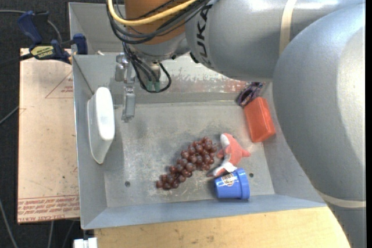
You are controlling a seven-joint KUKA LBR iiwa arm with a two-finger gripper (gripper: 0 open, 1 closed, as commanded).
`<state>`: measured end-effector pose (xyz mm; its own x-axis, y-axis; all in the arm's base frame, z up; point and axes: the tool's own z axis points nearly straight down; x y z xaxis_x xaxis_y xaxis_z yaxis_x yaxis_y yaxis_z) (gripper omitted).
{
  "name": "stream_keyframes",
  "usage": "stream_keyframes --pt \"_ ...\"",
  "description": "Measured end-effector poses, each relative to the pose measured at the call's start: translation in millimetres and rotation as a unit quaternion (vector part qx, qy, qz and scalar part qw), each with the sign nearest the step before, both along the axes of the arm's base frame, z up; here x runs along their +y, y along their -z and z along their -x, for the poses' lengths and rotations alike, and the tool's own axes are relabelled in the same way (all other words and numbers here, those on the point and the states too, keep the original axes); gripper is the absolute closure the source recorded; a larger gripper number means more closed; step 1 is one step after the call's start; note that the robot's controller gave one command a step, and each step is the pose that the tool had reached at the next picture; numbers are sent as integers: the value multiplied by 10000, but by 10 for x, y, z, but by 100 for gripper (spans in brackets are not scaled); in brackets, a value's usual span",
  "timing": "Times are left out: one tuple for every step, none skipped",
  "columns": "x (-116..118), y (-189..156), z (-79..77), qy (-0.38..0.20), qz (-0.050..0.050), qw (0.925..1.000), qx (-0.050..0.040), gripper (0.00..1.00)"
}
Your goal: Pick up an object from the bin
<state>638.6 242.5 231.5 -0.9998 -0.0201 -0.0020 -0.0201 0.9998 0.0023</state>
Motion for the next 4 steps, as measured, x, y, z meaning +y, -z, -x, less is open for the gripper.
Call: stream_keyframes --pt "-330 -233 169 267 3 9996 23 0" --pt "-338 -788 224 383 6 9993 10 0" --pt "-327 -1141 161 231 -12 9997 -15 0" --pt "-262 -679 397 87 -9 10000 -22 0"
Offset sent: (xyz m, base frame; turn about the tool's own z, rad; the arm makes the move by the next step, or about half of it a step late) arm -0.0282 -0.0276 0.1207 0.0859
